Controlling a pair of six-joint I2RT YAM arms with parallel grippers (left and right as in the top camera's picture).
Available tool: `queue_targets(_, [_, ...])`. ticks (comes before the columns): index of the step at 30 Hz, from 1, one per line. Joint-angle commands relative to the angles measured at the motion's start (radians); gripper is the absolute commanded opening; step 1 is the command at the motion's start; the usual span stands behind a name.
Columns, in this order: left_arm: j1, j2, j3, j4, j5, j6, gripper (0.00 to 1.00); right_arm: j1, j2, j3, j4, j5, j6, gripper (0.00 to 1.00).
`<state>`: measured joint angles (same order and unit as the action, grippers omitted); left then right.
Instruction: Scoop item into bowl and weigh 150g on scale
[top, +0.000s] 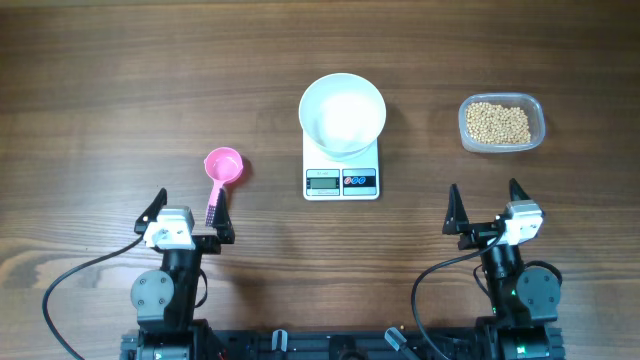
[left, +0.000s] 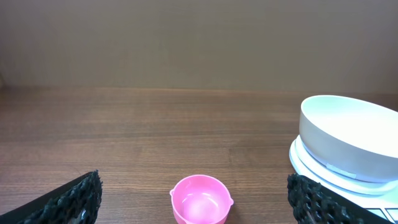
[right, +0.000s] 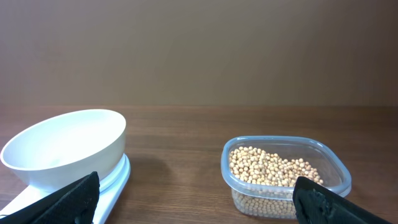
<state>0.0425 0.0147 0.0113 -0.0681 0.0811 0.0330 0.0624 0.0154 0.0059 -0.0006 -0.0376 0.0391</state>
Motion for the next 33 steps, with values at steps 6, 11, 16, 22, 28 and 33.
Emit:
queue_targets(6, [0.008,-0.006,-0.006,0.000,0.016,0.012,1.00,0.004,-0.011,-0.001,0.001,-0.016,-0.011,1.00])
queue_targets(11, [0.008,-0.006,-0.006,0.000,0.023,0.012,1.00,0.004,-0.011,-0.001,0.001,-0.016,-0.010,1.00])
queue_targets(16, [0.008,-0.006,-0.006,0.010,0.024,0.011,1.00,0.004,-0.011,-0.001,0.001,-0.016,-0.010,1.00])
queue_targets(22, [0.008,-0.006,-0.004,0.113,0.034,-0.041,1.00,0.004,-0.011,-0.001,0.001,-0.016,-0.011,1.00])
queue_targets(28, [0.008,-0.006,0.061,0.166,0.034,-0.097,1.00,0.004,-0.011,-0.001,0.001,-0.016,-0.010,1.00])
queue_targets(33, [0.008,0.019,0.166,0.164,0.031,-0.097,1.00,0.004,-0.011,-0.001,0.001,-0.016,-0.010,1.00])
